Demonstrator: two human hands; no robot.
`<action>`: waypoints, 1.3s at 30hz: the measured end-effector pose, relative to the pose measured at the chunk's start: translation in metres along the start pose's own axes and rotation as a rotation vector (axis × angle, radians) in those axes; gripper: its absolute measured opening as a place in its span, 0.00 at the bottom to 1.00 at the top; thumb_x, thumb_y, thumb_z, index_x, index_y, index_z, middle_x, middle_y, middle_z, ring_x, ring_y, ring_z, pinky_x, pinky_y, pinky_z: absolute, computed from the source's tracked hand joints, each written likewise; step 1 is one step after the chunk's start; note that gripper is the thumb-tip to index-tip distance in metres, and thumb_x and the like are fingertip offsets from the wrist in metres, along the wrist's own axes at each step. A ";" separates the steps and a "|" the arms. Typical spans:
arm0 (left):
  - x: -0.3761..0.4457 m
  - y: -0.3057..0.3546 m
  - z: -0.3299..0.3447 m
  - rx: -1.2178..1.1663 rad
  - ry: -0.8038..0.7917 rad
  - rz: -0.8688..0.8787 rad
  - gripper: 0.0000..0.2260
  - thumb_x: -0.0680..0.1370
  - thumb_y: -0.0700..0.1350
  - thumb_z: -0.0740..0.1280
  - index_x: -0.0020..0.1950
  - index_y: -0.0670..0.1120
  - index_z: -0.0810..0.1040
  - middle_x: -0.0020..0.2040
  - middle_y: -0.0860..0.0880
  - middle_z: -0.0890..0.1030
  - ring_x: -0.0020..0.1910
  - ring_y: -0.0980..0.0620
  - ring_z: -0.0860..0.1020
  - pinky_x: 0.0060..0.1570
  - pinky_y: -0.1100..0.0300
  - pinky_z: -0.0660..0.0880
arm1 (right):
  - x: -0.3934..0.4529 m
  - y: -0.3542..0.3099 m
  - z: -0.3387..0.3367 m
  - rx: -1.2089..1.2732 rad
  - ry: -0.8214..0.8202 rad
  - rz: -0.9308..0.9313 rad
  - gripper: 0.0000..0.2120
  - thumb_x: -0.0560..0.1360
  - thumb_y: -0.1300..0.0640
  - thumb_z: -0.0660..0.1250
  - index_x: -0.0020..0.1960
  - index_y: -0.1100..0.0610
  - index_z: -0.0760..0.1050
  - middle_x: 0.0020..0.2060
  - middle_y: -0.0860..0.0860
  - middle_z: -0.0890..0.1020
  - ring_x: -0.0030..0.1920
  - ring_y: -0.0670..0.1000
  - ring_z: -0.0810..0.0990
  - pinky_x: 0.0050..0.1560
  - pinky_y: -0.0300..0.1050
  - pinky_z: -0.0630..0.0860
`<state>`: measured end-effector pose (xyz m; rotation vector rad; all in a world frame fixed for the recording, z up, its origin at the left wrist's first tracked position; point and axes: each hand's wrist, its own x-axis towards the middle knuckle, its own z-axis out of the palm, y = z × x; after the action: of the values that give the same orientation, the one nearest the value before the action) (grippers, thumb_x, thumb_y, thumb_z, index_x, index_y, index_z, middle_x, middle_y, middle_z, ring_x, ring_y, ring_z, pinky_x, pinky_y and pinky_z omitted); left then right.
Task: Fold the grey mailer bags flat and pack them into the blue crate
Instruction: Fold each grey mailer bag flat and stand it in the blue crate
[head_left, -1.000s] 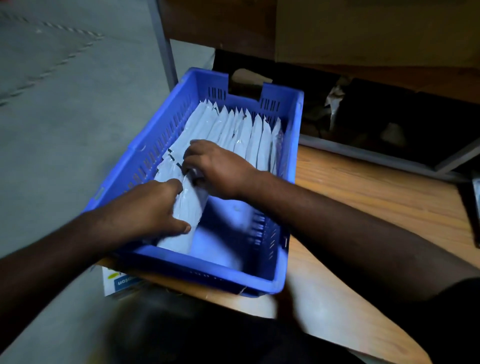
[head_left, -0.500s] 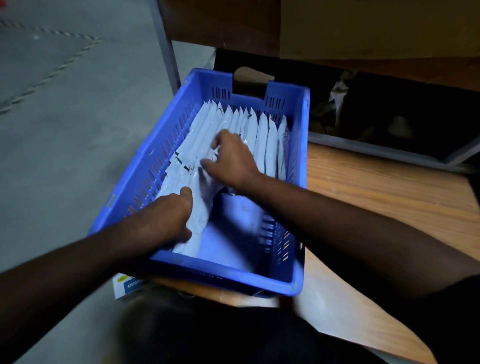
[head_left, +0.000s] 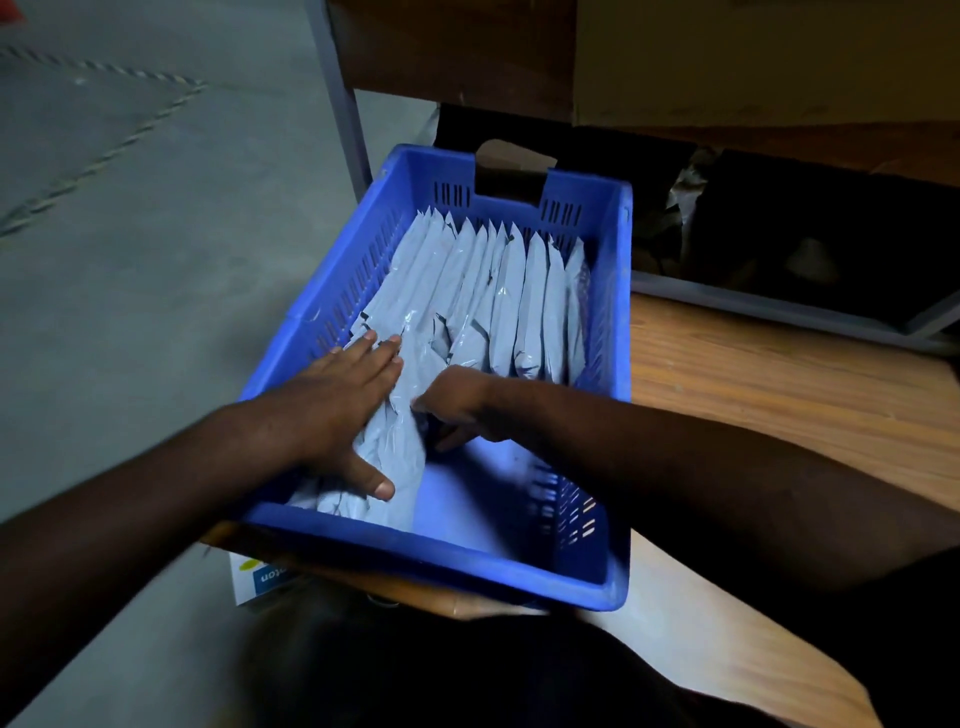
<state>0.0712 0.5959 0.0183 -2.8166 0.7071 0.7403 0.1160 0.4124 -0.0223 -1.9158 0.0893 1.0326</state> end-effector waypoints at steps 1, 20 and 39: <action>0.003 -0.001 0.000 0.018 -0.026 0.002 0.67 0.62 0.78 0.70 0.83 0.45 0.35 0.82 0.47 0.32 0.81 0.47 0.32 0.79 0.51 0.38 | -0.002 -0.003 -0.004 -0.053 -0.078 0.010 0.05 0.80 0.63 0.69 0.55 0.63 0.80 0.51 0.57 0.84 0.50 0.56 0.82 0.54 0.41 0.75; 0.012 0.004 0.002 -0.018 -0.094 -0.013 0.71 0.61 0.75 0.75 0.82 0.44 0.32 0.81 0.46 0.30 0.80 0.47 0.30 0.79 0.50 0.36 | -0.008 -0.004 0.016 0.020 -0.100 0.058 0.20 0.82 0.53 0.68 0.67 0.66 0.72 0.57 0.61 0.78 0.55 0.65 0.81 0.53 0.60 0.83; 0.079 0.232 -0.125 -0.493 0.761 0.423 0.17 0.80 0.52 0.68 0.67 0.49 0.79 0.63 0.54 0.81 0.62 0.54 0.79 0.61 0.55 0.75 | -0.234 0.149 -0.164 0.293 0.722 -0.814 0.08 0.78 0.52 0.68 0.56 0.49 0.82 0.46 0.54 0.86 0.46 0.56 0.84 0.49 0.62 0.80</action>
<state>0.0751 0.3284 0.0828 -3.4484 1.4268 -0.2179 0.0005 0.1269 0.0716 -1.7093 -0.1204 -0.2162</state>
